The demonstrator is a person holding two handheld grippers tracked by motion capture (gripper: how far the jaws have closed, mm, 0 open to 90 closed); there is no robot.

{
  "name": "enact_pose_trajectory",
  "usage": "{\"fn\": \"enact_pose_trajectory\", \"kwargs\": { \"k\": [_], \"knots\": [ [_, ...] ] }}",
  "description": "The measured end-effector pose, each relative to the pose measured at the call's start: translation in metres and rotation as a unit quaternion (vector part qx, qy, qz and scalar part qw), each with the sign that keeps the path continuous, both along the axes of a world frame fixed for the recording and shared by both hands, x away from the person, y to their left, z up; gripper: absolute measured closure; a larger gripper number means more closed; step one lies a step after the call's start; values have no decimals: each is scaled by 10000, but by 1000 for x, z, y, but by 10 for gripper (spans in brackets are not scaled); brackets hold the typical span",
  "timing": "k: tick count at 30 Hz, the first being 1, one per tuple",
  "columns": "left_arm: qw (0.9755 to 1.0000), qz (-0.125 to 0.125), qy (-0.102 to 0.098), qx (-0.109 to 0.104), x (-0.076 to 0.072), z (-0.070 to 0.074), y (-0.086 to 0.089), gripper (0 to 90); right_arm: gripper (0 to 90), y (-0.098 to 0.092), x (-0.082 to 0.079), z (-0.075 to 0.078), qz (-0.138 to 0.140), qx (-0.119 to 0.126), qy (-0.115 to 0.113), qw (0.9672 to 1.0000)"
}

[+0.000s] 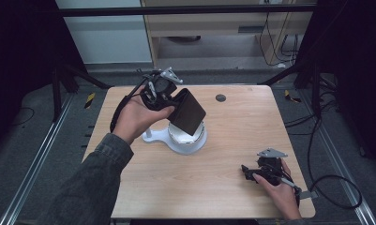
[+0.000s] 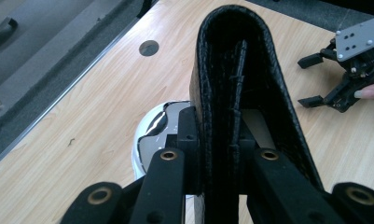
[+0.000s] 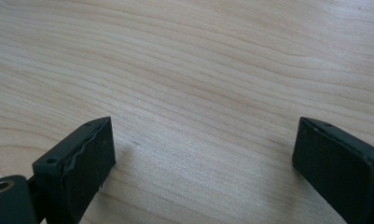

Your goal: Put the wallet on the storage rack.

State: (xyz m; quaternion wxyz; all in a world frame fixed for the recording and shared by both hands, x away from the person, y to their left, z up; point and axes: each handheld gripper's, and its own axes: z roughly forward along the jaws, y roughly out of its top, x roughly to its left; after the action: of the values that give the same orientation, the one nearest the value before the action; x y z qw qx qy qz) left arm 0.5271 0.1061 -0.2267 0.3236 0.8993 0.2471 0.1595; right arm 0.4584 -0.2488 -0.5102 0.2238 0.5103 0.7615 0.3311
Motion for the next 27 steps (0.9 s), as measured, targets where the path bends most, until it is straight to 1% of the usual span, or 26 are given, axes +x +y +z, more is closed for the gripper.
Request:
{"fn": "enact_pose_trajectory", "kwargs": {
  "k": [3,5,13,15,19,24,27],
  "knots": [
    [10000,79,19,31,4,0,4,799,60,1,0,-1,-16,1,43,10000],
    [9999,116,19,27,5,0,5,799,54,1,0,-2,-12,-12,28,10000],
    [9998,104,28,138,6,0,6,799,41,2,0,-3,-16,-8,11,10000],
    [9997,113,24,223,6,-2,7,799,41,2,0,-3,-12,-18,10,10000],
    [9996,134,41,253,7,-5,9,799,40,2,0,-3,-12,-19,11,10000],
    [9994,154,110,277,11,-13,12,799,40,2,0,-3,-10,-10,12,10000],
    [9991,173,127,354,14,-18,10,798,40,2,0,-3,-11,-8,16,10000]
  ]
}}
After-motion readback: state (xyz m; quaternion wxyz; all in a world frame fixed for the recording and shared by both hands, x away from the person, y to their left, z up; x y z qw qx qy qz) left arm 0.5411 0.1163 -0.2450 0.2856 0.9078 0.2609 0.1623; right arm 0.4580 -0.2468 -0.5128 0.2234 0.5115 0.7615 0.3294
